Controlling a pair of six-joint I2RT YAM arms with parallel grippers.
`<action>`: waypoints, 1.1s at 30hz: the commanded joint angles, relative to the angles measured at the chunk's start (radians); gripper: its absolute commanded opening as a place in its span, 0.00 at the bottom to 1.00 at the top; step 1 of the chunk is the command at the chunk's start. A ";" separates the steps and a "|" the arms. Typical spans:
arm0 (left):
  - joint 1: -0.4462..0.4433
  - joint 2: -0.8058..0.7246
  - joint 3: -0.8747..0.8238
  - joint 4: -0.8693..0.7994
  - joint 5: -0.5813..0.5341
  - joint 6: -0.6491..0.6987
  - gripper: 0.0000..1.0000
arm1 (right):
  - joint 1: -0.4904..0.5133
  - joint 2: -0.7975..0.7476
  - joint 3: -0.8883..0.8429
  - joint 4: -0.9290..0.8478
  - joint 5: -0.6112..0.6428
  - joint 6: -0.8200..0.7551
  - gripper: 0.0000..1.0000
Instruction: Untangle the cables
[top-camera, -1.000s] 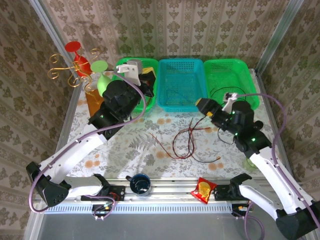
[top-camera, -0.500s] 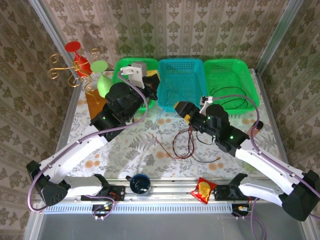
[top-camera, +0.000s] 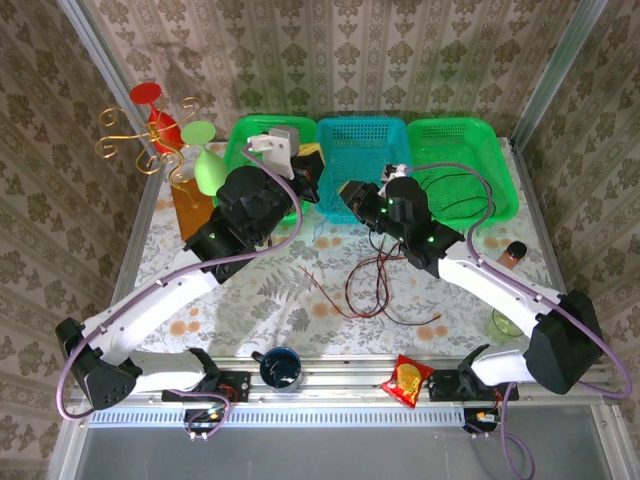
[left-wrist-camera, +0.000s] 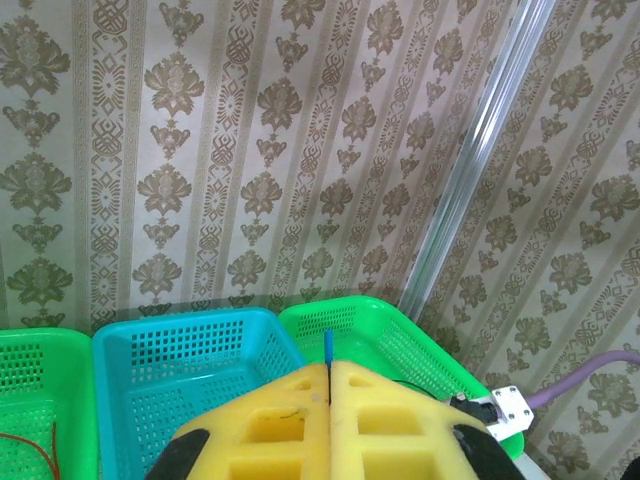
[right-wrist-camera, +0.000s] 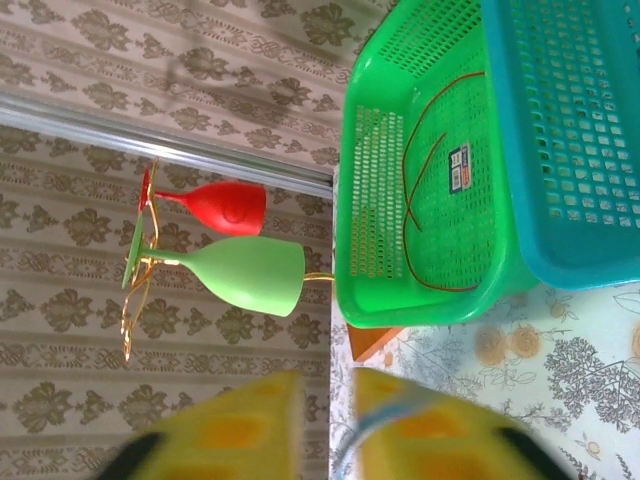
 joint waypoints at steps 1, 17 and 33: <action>-0.005 -0.041 0.009 -0.001 -0.040 0.037 0.00 | -0.007 -0.014 0.008 0.023 0.026 0.007 0.00; 0.286 -0.371 -0.324 -0.124 -0.071 -0.119 0.00 | -0.365 -0.421 -0.195 -0.249 0.183 -0.084 0.00; 0.411 -0.486 -0.381 -0.308 -0.043 -0.136 0.00 | -0.529 -0.505 -0.212 -0.331 0.181 -0.121 0.00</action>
